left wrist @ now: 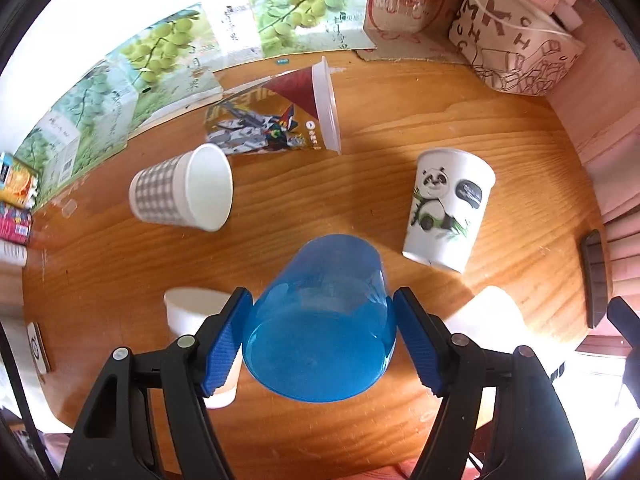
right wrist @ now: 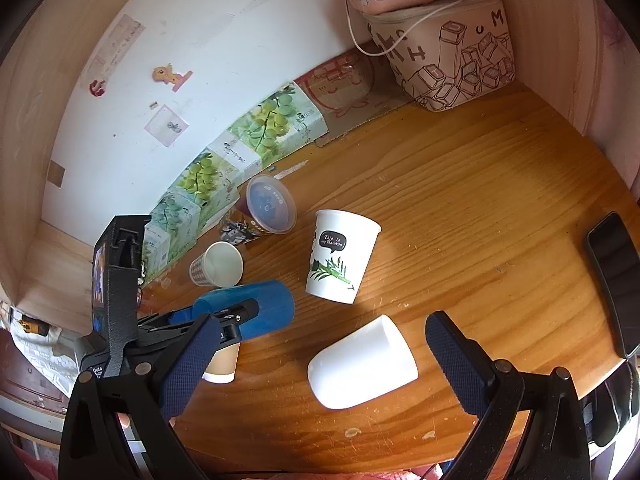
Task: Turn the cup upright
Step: 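Lift the blue cup off the desk with the right tool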
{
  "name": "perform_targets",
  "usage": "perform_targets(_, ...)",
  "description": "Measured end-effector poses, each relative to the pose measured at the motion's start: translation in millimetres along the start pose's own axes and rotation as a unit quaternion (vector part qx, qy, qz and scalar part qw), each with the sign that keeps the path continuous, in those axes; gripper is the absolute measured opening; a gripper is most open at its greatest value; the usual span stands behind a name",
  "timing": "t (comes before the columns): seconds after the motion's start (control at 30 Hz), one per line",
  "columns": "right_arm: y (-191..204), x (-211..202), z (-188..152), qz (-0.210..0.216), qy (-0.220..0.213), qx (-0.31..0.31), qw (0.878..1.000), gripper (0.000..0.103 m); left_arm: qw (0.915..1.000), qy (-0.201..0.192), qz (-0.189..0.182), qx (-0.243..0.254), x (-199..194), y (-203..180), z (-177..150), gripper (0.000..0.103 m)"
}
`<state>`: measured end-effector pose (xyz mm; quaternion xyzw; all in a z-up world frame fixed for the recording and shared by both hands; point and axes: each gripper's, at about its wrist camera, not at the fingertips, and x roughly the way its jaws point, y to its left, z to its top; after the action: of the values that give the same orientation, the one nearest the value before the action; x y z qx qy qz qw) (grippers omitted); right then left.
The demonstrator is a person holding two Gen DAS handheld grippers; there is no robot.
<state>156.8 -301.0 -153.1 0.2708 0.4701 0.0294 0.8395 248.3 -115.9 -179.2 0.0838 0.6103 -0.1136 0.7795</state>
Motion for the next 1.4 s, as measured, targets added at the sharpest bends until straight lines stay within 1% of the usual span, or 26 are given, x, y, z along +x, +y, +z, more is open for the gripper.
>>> perform_targets(0.2,10.4,-19.7,-22.5,-0.006,-0.014,-0.02,1.0,0.103,0.9995,-0.027,-0.01,-0.013,-20.7,7.7,-36.4,0.076)
perform_targets(0.4,19.7,-32.1,-45.8,-0.01,-0.015,-0.038,0.999,0.103,0.9989,-0.03,-0.019,-0.031,-25.7,17.5,-66.5,0.076)
perform_targets(0.57,23.9,-36.0,-62.9,-0.017,-0.005,-0.048,0.999,0.103,0.9982,-0.038,-0.021,-0.041,-24.9,21.9,-88.0,0.076)
perform_targets(0.7,25.0,-37.9,-72.9,-0.024,0.001,-0.055,0.998,0.103,0.9978,-0.045,-0.008,-0.048,-19.9,22.6,-100.4,0.076)
perform_targets(0.83,25.2,-39.2,-80.7,-0.03,0.007,-0.061,0.998,0.102,0.9973,-0.049,-0.02,-0.051,-17.1,24.3,-111.1,0.076)
perform_targets(1.1,22.4,-36.2,-88.1,-0.042,0.019,-0.063,0.997,0.102,0.9954,-0.079,-0.019,-0.051,-17.3,22.2,-126.5,0.076)
perform_targets(1.17,20.2,-33.4,-89.6,-0.042,0.026,-0.061,0.997,0.102,0.9952,-0.082,-0.023,-0.049,-16.8,22.2,-130.0,0.076)
perform_targets(1.3,17.6,-26.7,-91.1,-0.041,0.04,-0.059,0.997,0.102,0.9946,-0.094,-0.017,-0.04,-17.8,19.4,-138.9,0.076)
perform_targets(1.4,15.2,-18.6,-93.4,-0.032,0.058,-0.049,0.997,0.102,0.9938,-0.102,-0.02,-0.04,-17.9,18.7,-144.9,0.076)
